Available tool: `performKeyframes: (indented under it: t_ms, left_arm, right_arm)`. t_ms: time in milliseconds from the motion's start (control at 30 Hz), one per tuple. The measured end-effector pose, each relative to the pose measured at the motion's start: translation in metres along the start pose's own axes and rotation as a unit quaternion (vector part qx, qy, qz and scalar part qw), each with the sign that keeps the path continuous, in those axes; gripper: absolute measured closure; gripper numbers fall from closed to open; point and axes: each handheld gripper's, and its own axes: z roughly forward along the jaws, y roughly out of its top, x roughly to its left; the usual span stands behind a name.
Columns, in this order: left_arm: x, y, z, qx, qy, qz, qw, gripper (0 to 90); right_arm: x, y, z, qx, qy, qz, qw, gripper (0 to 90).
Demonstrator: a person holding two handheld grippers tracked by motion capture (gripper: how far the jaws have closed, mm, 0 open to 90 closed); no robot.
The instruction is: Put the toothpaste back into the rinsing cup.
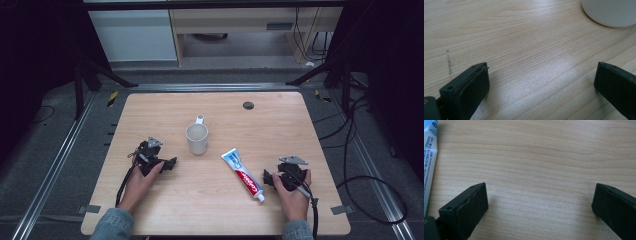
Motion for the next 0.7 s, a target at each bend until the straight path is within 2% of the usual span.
performKeyframes:
  t_ms: [167, 267, 333, 400, 500, 700]
  left_arm:
    - [0.0, 0.0, 0.0, 0.0, 0.001, 0.0, 1.0, 0.0]
    - [0.0, 0.0, 0.0, 0.0, 0.0, 0.0, 1.0, 0.0]
    - [0.0, 0.0, 0.0, 0.0, 0.001, 0.0, 1.0, 0.0]
    - [0.0, 0.0, 0.0, 0.0, 0.001, 0.0, 1.0, 0.0]
    - [0.0, 0.0, -0.001, 0.0, 0.001, 0.0, 1.0, 0.0]
    - [0.0, -0.001, -0.001, 0.001, 0.0, 0.003, 1.0, 0.0]
  right_arm:
    - [0.0, 0.0, 0.0, 0.0, 0.001, 0.0, 1.0, 0.8]
    - [-0.001, 0.002, -0.003, 0.002, 0.004, -0.013, 0.9999, 10.5]
    - [0.002, 0.005, -0.009, 0.006, -0.011, -0.042, 0.999, 9.7]
    - [0.006, 0.012, -0.019, 0.007, -0.003, -0.061, 0.9981, 11.2]
    - [0.013, 0.025, -0.034, 0.016, -0.004, -0.093, 0.9955, 12.5]
    - [0.021, 0.051, -0.052, 0.029, 0.011, -0.132, 0.9907, 19.0]
